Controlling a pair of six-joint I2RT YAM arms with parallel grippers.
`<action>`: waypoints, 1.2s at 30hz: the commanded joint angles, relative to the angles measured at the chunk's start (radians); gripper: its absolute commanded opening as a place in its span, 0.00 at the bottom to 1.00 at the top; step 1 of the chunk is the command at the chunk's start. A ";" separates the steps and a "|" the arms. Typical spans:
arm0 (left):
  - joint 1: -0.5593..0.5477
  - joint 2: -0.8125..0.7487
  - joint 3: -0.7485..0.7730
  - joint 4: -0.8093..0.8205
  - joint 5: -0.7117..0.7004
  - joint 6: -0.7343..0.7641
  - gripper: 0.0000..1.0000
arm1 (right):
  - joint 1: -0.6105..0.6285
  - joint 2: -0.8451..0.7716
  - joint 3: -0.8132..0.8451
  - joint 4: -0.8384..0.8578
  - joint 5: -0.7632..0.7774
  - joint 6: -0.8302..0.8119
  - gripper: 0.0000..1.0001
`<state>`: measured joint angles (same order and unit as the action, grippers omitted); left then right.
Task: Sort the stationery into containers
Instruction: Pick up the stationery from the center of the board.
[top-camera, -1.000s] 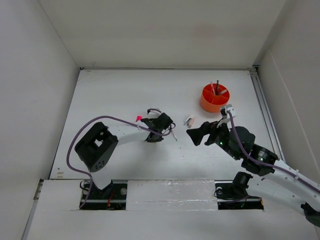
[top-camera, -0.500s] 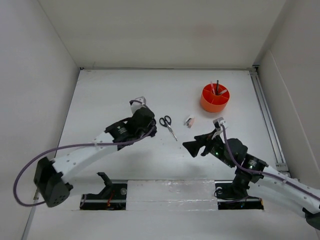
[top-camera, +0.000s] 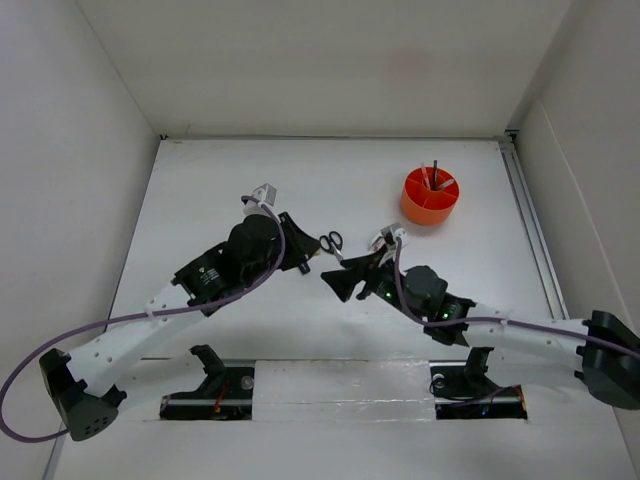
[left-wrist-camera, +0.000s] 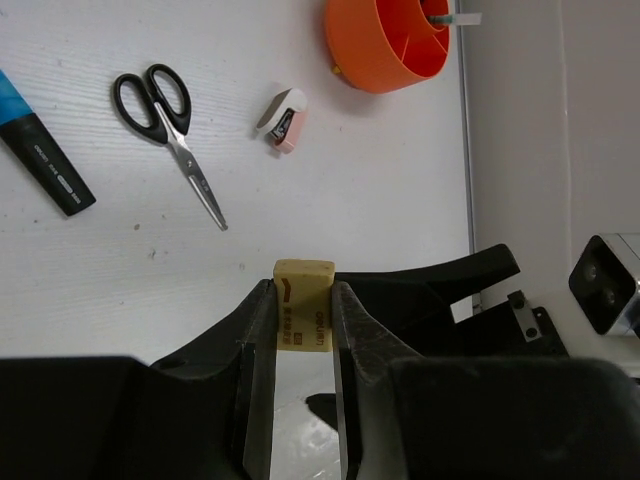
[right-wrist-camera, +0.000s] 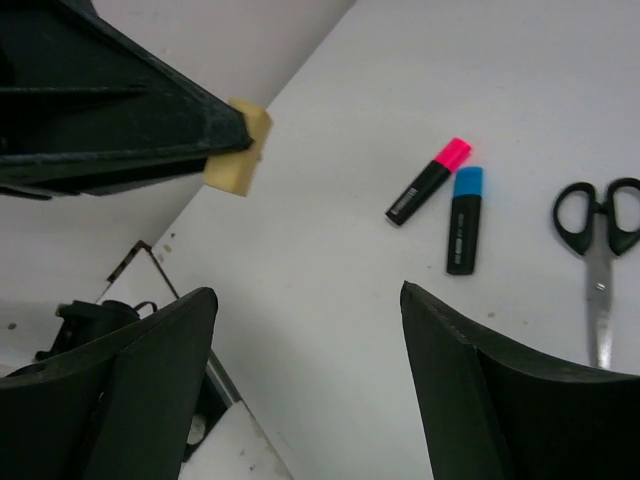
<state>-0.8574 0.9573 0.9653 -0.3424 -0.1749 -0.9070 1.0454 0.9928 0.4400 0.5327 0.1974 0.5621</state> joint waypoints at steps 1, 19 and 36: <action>-0.003 -0.008 0.013 0.042 0.018 -0.016 0.00 | 0.054 0.092 0.120 0.167 0.101 -0.031 0.79; -0.003 -0.017 0.004 0.033 0.008 -0.026 0.00 | 0.140 0.268 0.177 0.394 0.327 -0.074 0.50; -0.003 -0.035 -0.045 0.092 0.072 -0.026 0.00 | 0.150 0.348 0.194 0.487 0.405 -0.034 0.43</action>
<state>-0.8490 0.9432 0.9337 -0.3004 -0.1726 -0.9260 1.1919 1.3315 0.5964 0.9058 0.5488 0.5083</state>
